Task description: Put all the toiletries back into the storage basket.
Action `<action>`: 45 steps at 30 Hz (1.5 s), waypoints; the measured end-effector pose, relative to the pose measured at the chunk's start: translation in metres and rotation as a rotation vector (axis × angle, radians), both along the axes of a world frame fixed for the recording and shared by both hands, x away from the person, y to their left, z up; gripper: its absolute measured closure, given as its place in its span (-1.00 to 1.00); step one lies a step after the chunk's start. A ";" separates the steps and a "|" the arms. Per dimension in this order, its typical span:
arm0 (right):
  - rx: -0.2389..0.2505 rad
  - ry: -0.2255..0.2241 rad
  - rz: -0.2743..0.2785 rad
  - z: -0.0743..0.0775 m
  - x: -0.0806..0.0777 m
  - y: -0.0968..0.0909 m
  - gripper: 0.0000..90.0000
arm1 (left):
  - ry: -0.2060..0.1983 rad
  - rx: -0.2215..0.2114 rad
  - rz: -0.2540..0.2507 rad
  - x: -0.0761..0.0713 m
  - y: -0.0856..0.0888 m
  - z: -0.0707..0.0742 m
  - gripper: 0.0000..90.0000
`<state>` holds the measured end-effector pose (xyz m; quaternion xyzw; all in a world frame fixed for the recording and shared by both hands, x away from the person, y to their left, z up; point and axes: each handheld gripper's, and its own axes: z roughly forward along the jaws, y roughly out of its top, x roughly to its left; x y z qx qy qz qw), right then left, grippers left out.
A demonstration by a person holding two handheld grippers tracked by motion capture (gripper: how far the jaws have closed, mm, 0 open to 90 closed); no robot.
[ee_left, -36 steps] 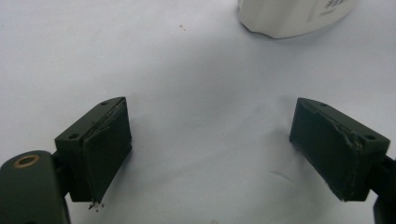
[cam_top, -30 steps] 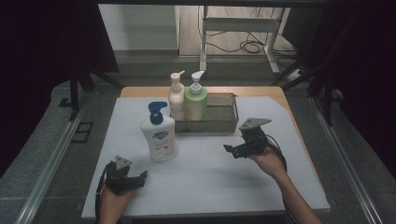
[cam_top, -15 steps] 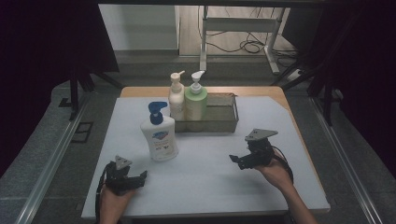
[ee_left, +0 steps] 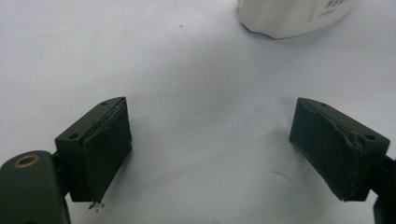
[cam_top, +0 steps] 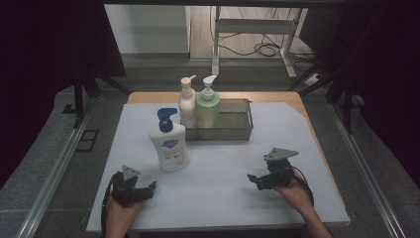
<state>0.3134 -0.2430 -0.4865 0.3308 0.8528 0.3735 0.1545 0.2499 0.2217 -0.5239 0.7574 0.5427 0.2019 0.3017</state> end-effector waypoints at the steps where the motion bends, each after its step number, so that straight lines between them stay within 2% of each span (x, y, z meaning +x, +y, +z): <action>1: -0.004 0.001 0.002 -0.002 -0.001 0.000 -0.94 | 0.000 0.000 0.000 0.000 0.000 0.000 -0.72; 12: -0.023 0.038 -0.009 -0.028 -0.008 -0.011 -0.92 | 0.006 0.004 0.002 0.000 -0.001 0.002 -0.69; 15: -0.034 0.048 -0.013 -0.035 -0.009 -0.015 -0.92 | -0.009 0.021 0.012 0.000 -0.001 0.005 -0.66; 18: -0.017 0.043 -0.016 -0.034 -0.010 -0.017 -0.89 | -0.032 0.000 0.024 -0.002 0.002 0.010 -0.63; 25: -0.026 0.048 -0.018 -0.036 -0.010 -0.017 -0.90 | -0.056 -0.042 0.025 -0.001 0.007 0.018 -0.52; 33: -0.025 0.048 -0.019 -0.036 -0.010 -0.017 -0.90 | -0.071 -0.031 -0.006 0.004 0.000 0.022 -0.48; 36: -0.025 0.048 -0.019 -0.036 -0.010 -0.017 -0.90 | -0.072 -0.024 -0.013 0.006 -0.001 0.022 -0.37; 41: -0.025 0.048 -0.019 -0.036 -0.010 -0.017 -0.90 | -0.074 -0.030 -0.025 0.009 0.000 0.023 -0.11; 45: -0.025 0.048 -0.019 -0.036 -0.010 -0.017 -0.90 | -0.065 -0.039 -0.030 0.014 -0.001 0.022 0.02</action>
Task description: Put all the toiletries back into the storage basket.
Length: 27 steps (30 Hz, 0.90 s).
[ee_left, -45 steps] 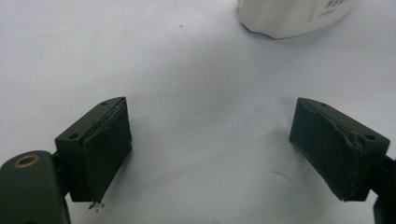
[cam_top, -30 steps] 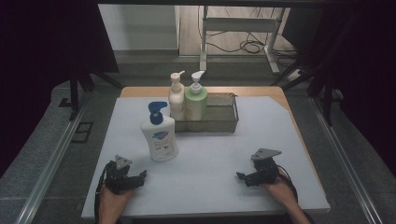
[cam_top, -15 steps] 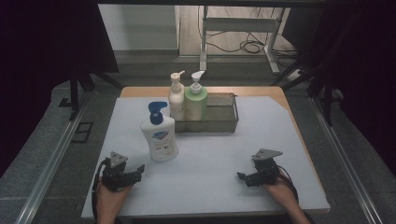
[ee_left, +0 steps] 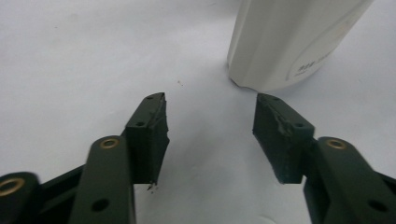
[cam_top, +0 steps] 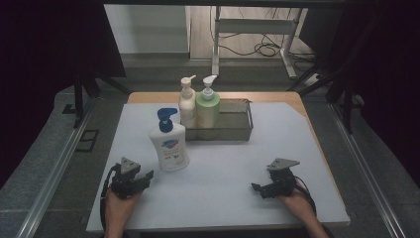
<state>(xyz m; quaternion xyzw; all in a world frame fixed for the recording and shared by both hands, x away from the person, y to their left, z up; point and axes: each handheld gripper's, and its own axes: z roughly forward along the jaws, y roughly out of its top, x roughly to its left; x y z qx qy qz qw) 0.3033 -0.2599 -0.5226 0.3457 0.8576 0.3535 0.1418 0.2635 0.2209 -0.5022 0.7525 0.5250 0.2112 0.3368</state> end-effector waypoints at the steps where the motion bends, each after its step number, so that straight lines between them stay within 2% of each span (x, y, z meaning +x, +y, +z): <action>1: 0.000 0.000 0.000 0.000 0.000 0.000 -0.90 | 0.001 -0.005 0.000 0.001 0.000 0.000 0.06; 10: 0.001 -0.001 0.000 0.000 0.000 0.000 -0.90 | -0.012 -0.014 -0.007 0.012 0.001 0.004 0.44; 18: 0.001 -0.001 0.000 0.000 0.000 0.000 -0.90 | -0.015 -0.002 -0.045 0.026 0.000 0.008 0.92; 27: 0.002 -0.002 -0.001 0.000 0.000 0.000 -0.90 | -0.020 0.010 -0.067 0.049 -0.006 0.001 0.98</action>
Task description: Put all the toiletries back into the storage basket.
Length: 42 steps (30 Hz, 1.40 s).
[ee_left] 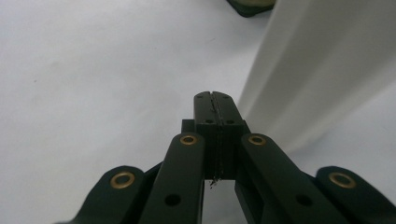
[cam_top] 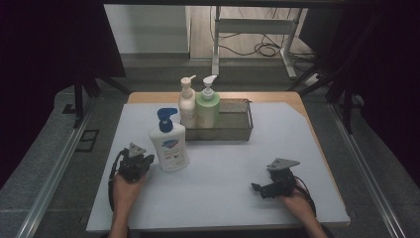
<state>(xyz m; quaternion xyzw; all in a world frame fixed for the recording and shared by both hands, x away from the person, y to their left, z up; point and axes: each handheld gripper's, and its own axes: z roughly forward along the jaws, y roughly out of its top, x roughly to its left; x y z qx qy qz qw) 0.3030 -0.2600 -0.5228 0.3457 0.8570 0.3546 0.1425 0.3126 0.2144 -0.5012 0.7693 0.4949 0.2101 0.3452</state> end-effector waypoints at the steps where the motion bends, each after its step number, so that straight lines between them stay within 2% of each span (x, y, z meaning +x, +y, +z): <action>1: 0.000 0.000 0.000 0.000 0.000 0.000 -0.90 | -0.003 0.001 -0.002 0.002 0.000 -0.001 0.98; 4: 0.000 0.000 0.000 0.000 0.000 0.000 -0.90 | -0.015 0.008 -0.007 0.007 -0.003 -0.002 0.98; 12: 0.001 0.000 0.000 0.000 0.000 0.000 -0.90 | -0.015 -0.022 -0.032 0.018 -0.012 -0.006 0.98; 19: 0.001 0.000 0.000 0.000 0.000 0.000 -0.90 | -0.013 -0.029 -0.041 0.015 -0.011 -0.007 0.98; 33: 0.001 0.000 0.000 0.000 0.000 0.000 -0.90 | -0.002 -0.040 -0.117 0.007 -0.019 -0.007 0.98; 42: 0.002 0.001 0.000 0.000 0.000 0.000 -0.90 | 0.002 -0.032 -0.158 0.002 -0.024 -0.006 0.98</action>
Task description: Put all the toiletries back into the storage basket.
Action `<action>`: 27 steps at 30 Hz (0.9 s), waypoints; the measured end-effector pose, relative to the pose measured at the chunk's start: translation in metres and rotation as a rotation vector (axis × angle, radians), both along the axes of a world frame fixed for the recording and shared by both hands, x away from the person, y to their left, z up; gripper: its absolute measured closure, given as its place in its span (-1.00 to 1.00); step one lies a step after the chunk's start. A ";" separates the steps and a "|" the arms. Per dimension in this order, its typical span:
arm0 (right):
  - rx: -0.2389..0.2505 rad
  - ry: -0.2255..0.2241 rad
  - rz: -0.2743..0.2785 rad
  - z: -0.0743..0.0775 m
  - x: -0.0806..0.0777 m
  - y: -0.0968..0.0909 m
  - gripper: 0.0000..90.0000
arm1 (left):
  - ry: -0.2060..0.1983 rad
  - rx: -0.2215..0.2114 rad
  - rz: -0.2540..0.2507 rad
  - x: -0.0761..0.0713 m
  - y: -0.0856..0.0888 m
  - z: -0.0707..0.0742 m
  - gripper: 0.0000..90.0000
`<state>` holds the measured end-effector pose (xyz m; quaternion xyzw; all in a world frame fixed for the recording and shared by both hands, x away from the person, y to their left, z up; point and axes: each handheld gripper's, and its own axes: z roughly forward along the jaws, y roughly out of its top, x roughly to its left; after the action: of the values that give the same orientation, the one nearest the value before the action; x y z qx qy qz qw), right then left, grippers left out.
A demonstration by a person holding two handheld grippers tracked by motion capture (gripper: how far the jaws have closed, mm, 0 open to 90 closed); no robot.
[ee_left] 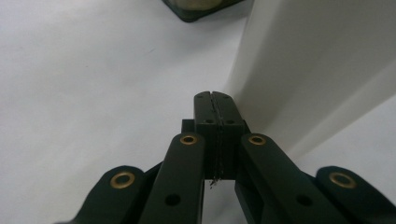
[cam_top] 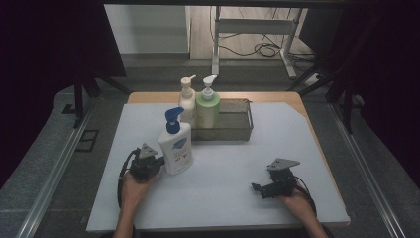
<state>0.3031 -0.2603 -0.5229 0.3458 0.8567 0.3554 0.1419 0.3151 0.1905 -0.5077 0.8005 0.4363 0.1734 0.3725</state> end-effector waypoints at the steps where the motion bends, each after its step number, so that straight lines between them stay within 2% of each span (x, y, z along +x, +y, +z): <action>1: 0.000 0.000 0.000 0.000 0.000 0.000 -0.90 | 0.001 0.005 -0.005 0.000 0.000 0.000 0.98; 27: 0.001 0.001 0.000 0.000 0.000 0.000 -0.90 | 0.030 0.012 -0.062 -0.007 -0.019 -0.002 0.98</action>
<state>0.3031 -0.2604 -0.5229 0.3461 0.8565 0.3558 0.1415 0.3080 0.1715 -0.5100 0.8183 0.4158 0.1522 0.3665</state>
